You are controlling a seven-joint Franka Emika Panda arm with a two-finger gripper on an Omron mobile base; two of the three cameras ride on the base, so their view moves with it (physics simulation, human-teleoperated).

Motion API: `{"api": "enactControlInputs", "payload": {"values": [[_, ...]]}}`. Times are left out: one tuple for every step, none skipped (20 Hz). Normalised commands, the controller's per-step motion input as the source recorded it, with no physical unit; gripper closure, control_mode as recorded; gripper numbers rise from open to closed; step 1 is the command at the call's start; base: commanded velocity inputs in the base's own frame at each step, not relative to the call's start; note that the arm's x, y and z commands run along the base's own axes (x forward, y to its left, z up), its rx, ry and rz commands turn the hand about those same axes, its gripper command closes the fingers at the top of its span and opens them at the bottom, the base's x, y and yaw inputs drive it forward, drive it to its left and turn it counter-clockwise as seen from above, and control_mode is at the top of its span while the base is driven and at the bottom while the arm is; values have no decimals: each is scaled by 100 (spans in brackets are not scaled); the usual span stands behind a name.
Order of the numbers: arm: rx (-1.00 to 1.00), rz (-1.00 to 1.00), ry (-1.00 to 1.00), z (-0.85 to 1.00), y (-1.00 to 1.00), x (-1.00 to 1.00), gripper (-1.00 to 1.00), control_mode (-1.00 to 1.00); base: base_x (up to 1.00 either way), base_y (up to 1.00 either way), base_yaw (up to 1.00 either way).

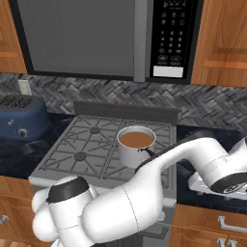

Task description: Pick up the sugar cube(s) and place them in the saucepan with hot chocolate.

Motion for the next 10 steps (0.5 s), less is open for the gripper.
{"api": "enactControlInputs", "payload": {"values": [[0,-9,48,-43,-80,39,-100,-100,0,0,0],[0,-9,45,-41,-65,25,-100,-100,0,0,0],[0,-6,36,-37,-43,13,-100,-100,0,0,0],[0,-3,28,-30,-24,9,-100,-100,0,0,0],[0,0,22,-26,-5,7,-100,-100,0,0,0],[0,0,13,-21,0,8,-100,-100,0,0,0],[0,0,1,-16,0,14,-100,-100,0,0,0],[0,0,0,-20,1,17,-100,-100,0,0,0],[0,0,-3,-20,11,16,-100,-100,0,0,0],[0,0,-6,-19,18,15,-100,-100,0,0,0]]}}
